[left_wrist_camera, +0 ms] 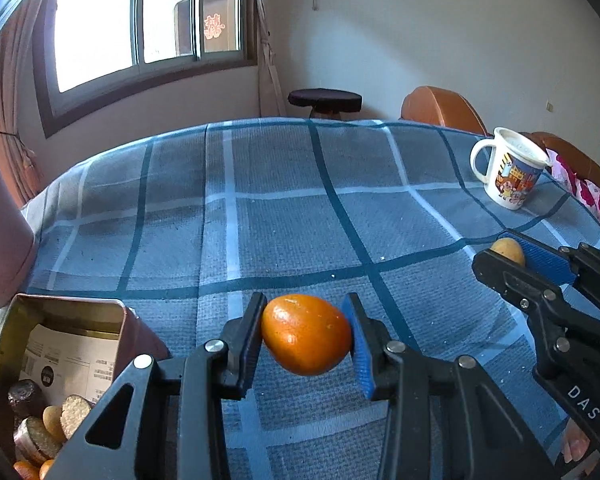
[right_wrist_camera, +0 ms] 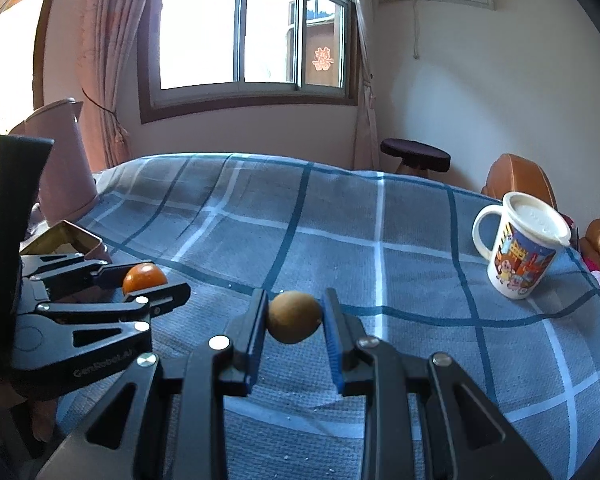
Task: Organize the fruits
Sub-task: 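Lift and carry the large orange and small brown fruit with both tools to the tin, then lower both fruits into the tin and open both tools to release them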
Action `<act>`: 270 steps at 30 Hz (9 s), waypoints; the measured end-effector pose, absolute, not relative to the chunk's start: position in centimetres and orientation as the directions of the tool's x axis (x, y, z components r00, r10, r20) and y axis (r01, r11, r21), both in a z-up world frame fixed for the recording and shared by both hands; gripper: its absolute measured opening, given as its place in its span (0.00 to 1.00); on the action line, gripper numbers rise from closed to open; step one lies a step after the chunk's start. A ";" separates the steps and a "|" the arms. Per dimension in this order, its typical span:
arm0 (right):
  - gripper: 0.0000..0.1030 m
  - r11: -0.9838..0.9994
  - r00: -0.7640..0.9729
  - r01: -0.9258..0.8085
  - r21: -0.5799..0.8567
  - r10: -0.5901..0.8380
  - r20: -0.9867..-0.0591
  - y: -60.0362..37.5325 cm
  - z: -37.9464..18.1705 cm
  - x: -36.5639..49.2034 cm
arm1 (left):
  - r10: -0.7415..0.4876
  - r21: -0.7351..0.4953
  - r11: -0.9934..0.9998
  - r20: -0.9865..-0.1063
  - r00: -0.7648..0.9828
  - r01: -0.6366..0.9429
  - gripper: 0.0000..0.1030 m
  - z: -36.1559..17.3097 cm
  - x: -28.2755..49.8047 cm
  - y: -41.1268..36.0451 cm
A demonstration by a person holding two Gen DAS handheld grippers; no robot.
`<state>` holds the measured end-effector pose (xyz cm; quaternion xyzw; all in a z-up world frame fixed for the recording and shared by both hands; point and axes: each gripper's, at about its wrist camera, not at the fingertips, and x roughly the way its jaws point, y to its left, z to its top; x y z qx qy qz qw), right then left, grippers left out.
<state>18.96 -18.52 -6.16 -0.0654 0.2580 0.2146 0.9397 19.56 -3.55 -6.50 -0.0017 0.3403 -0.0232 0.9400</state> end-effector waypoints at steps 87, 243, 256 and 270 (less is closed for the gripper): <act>0.29 0.888 0.879 -0.446 -0.111 0.411 -0.244 -19.0 -4.2 12.5 | 0.060 0.049 0.998 -0.328 0.943 -0.047 0.40 -3.5 11.7 -4.2; 0.42 0.574 0.511 -0.815 -0.079 0.648 -0.565 2.9 -7.2 7.8 | 0.285 0.059 0.951 -0.540 0.792 -0.302 0.49 -5.9 3.0 14.0; 0.79 0.671 0.608 -0.740 -0.046 0.638 -0.473 -0.7 -4.9 7.9 | 0.292 0.048 0.950 -0.493 0.820 -0.310 0.78 -4.4 1.7 13.5; 0.94 0.748 0.682 -0.663 -0.022 0.592 -0.430 -4.4 -3.6 7.7 | 0.283 0.032 0.953 -0.460 0.842 -0.303 0.78 -2.9 0.9 12.4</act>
